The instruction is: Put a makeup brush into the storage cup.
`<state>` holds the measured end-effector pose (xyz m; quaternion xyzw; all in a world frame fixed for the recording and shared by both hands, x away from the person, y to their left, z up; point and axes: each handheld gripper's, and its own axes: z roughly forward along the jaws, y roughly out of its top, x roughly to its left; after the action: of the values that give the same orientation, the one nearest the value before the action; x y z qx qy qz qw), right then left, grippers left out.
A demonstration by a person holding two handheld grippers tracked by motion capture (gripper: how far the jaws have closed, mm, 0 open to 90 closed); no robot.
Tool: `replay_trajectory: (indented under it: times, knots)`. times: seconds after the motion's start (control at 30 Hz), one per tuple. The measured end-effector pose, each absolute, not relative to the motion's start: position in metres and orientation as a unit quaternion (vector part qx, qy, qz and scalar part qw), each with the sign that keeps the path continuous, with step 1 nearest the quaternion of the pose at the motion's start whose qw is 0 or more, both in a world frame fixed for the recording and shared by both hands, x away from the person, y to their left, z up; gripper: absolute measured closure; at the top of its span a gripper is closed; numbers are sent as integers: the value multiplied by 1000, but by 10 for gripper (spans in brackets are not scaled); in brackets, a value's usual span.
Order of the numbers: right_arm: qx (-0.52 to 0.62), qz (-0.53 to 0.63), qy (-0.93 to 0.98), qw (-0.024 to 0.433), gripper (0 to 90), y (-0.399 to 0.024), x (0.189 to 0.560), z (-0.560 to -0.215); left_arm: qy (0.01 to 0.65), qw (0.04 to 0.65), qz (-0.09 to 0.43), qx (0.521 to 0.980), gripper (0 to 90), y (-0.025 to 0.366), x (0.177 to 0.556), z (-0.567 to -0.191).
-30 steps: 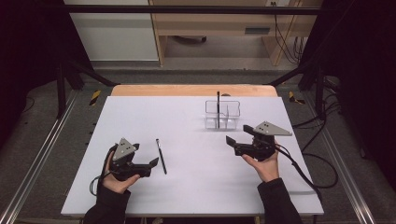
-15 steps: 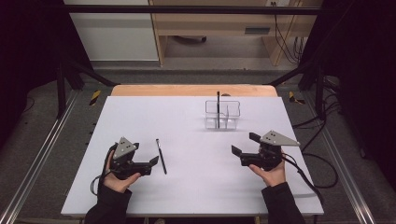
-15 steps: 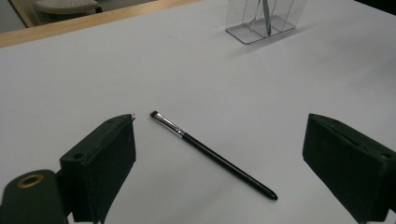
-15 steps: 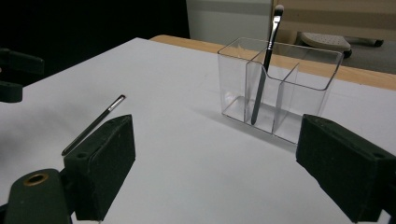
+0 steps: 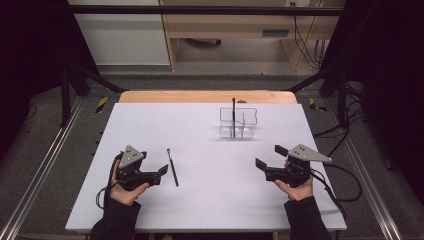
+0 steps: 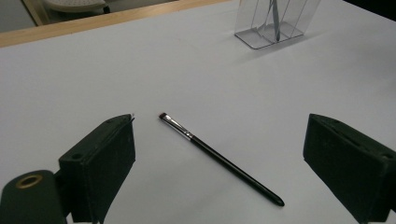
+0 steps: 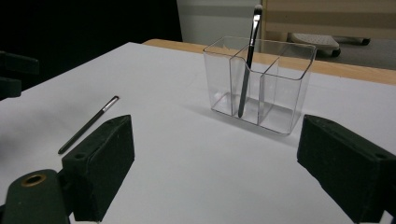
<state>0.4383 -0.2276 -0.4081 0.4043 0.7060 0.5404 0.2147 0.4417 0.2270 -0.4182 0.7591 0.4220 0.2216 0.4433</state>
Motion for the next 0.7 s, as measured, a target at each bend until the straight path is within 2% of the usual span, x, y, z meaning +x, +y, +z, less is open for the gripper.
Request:
replay_trajectory:
  times: [0.7]
  knots:
    - [404, 540, 710, 204, 120, -224, 437, -408, 452, 407, 215, 764, 94, 207, 464, -432]
